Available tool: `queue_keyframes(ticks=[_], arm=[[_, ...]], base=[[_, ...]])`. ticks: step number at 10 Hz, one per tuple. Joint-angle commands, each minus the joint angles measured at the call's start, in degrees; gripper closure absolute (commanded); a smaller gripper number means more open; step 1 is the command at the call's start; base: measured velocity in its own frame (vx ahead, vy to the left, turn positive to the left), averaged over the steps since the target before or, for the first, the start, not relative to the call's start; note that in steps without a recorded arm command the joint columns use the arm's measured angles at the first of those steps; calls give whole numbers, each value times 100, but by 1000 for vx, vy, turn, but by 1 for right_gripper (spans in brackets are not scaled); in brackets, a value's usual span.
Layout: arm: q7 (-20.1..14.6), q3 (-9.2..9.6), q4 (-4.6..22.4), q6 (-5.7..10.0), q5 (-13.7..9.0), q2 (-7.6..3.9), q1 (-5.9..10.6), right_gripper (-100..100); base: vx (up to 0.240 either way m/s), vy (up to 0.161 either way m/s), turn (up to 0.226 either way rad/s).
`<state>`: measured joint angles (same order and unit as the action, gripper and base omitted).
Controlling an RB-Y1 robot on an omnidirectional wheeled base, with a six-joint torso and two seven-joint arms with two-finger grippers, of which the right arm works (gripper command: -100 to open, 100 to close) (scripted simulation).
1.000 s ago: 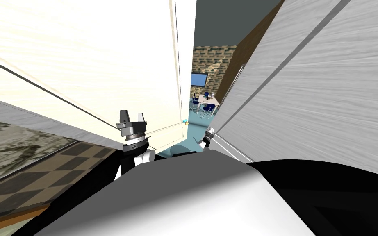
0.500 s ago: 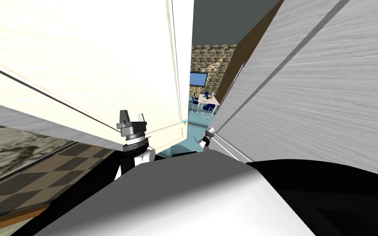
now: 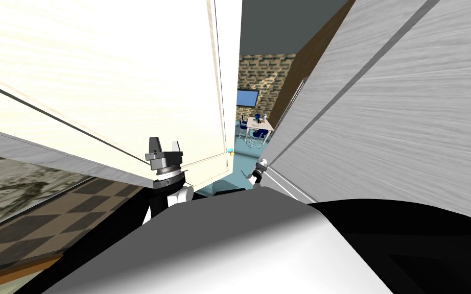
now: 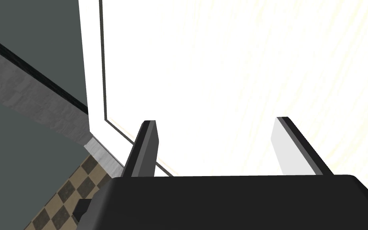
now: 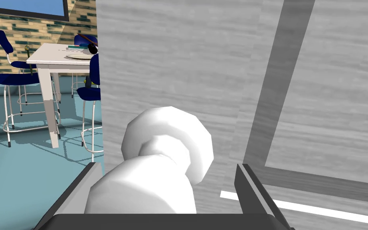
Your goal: Push the door open
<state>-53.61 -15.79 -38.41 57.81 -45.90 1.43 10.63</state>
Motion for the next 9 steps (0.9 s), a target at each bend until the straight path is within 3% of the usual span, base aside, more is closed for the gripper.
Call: queue_keyframes(ticks=[1, 5, 8, 9], arm=[[19, -174, 42, 92, -50, -93, 25, 100], [32, -295, 70, 155, -84, -141, 43, 100], [53, -491, 117, 258, -140, -198, 71, 100], [53, -491, 279, 258, -140, -198, 76, 100]], base=[[15, -33, 248], [18, -56, 78], [10, -45, 62], [13, -49, 68]])
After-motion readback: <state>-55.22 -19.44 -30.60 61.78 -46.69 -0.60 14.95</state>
